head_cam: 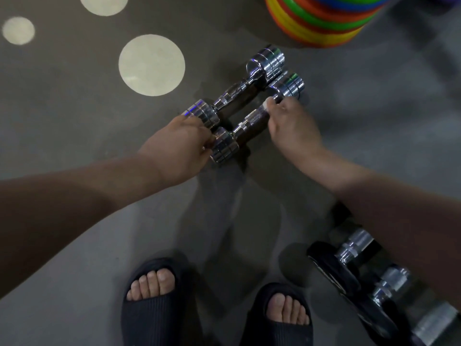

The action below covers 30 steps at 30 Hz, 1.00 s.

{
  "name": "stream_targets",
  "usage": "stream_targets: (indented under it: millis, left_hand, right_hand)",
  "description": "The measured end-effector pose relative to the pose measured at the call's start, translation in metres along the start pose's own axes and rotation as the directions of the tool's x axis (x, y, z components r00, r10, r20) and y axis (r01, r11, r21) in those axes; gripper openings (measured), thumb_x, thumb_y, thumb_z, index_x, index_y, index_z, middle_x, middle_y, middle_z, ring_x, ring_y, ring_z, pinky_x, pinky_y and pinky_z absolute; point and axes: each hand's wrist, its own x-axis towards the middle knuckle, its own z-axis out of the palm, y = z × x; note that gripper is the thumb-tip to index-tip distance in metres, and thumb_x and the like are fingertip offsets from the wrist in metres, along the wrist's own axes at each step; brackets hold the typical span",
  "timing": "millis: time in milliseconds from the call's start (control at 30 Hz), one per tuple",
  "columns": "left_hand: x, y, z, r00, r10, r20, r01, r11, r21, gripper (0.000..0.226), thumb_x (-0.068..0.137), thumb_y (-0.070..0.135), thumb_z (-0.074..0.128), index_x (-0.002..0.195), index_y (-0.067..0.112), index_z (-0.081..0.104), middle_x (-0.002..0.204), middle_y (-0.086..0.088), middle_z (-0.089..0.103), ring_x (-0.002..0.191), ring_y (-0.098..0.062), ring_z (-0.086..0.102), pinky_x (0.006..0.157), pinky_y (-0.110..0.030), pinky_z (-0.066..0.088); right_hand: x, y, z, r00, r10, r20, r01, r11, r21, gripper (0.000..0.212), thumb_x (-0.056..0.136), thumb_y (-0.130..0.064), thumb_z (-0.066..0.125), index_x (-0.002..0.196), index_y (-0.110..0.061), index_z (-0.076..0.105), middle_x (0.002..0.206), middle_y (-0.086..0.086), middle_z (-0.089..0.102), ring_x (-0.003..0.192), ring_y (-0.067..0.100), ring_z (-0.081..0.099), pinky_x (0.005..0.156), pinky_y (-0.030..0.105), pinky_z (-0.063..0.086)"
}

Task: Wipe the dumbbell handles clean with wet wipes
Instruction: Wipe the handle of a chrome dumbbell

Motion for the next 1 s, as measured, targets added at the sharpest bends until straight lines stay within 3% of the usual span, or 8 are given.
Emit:
stream_targets:
  millis: [200,400,500,633,767,867,933,1000]
  left_hand:
    - [0.002,-0.002,0.0,1.0,-0.013,0.02,0.013,1.0,-0.005,0.034,0.081,0.034,0.045,0.091,0.017,0.074,0.096,-0.003,0.064,0.096,-0.031,0.061,0.087,-0.044,0.052]
    - [0.0,0.0,0.001,1.0,-0.001,0.02,0.001,1.0,-0.006,0.038,0.082,0.034,0.044,0.093,0.014,0.075,0.095,-0.007,0.065,0.096,-0.032,0.062,0.088,-0.042,0.052]
    - [0.001,0.0,0.0,1.0,-0.011,0.028,0.012,1.0,-0.005,0.043,0.081,0.038,0.039,0.092,0.015,0.074,0.097,-0.005,0.065,0.097,-0.032,0.061,0.086,-0.043,0.052]
    - [0.002,0.0,-0.001,1.0,-0.01,0.027,0.011,1.0,-0.019,0.052,0.08,0.043,0.033,0.094,0.016,0.074,0.097,-0.004,0.065,0.096,-0.031,0.062,0.084,-0.043,0.053]
    - [0.002,0.0,-0.001,1.0,-0.012,0.027,0.012,1.0,-0.011,0.047,0.081,0.041,0.036,0.094,0.016,0.074,0.098,-0.004,0.065,0.095,-0.031,0.062,0.083,-0.042,0.052]
    - [0.003,0.0,-0.002,0.999,-0.015,0.029,0.016,1.0,-0.015,0.049,0.081,0.042,0.036,0.096,0.017,0.074,0.099,-0.004,0.065,0.096,-0.031,0.062,0.083,-0.042,0.053]
    - [0.003,0.001,-0.002,0.999,-0.009,0.032,0.01,1.0,-0.018,0.048,0.081,0.04,0.036,0.096,0.016,0.075,0.098,-0.004,0.066,0.095,-0.031,0.062,0.083,-0.042,0.053]
    - [0.002,0.001,-0.003,0.999,-0.015,0.03,0.016,1.0,-0.011,0.045,0.081,0.038,0.04,0.097,0.016,0.075,0.098,-0.004,0.066,0.096,-0.031,0.062,0.084,-0.042,0.052]
  right_hand:
    - [-0.023,-0.024,0.003,0.936,-0.292,0.197,0.281,0.956,0.081,0.043,0.093,-0.017,0.042,0.127,0.001,0.06,0.093,0.024,0.057,0.063,0.038,0.056,0.051,0.039,0.044]
    - [-0.007,-0.014,-0.003,0.996,0.027,0.086,-0.016,0.991,-0.133,0.035,0.095,-0.013,0.046,0.125,-0.001,0.059,0.101,0.027,0.058,0.076,0.047,0.061,0.062,0.046,0.049]
    - [-0.016,-0.022,-0.006,0.994,-0.054,0.1,0.055,0.998,-0.013,0.036,0.091,-0.016,0.047,0.118,-0.001,0.064,0.094,0.025,0.06,0.068,0.045,0.06,0.056,0.043,0.051]
    - [-0.005,-0.016,-0.019,0.982,0.19,0.003,-0.185,0.952,0.245,0.021,0.091,-0.014,0.055,0.109,-0.012,0.064,0.097,0.014,0.067,0.085,0.032,0.062,0.069,0.035,0.043]
    - [0.002,-0.022,-0.015,0.843,0.447,0.3,-0.522,0.542,0.659,0.012,0.096,-0.014,0.052,0.096,-0.016,0.063,0.082,0.005,0.067,0.055,0.016,0.064,0.049,0.027,0.05]
    - [0.009,-0.023,-0.015,0.764,0.478,0.433,-0.568,0.182,0.803,0.012,0.099,-0.015,0.057,0.094,-0.01,0.066,0.078,0.01,0.064,0.054,0.014,0.062,0.054,0.028,0.053]
    - [0.008,-0.02,-0.012,0.79,0.451,0.416,-0.56,0.253,0.789,0.015,0.095,-0.026,0.065,0.097,-0.011,0.067,0.078,0.007,0.068,0.063,0.016,0.067,0.066,0.033,0.057]
    - [0.006,-0.017,-0.007,0.85,0.407,0.334,-0.519,0.539,0.663,0.019,0.09,-0.036,0.068,0.099,-0.019,0.066,0.081,-0.002,0.072,0.067,0.014,0.071,0.07,0.036,0.061]
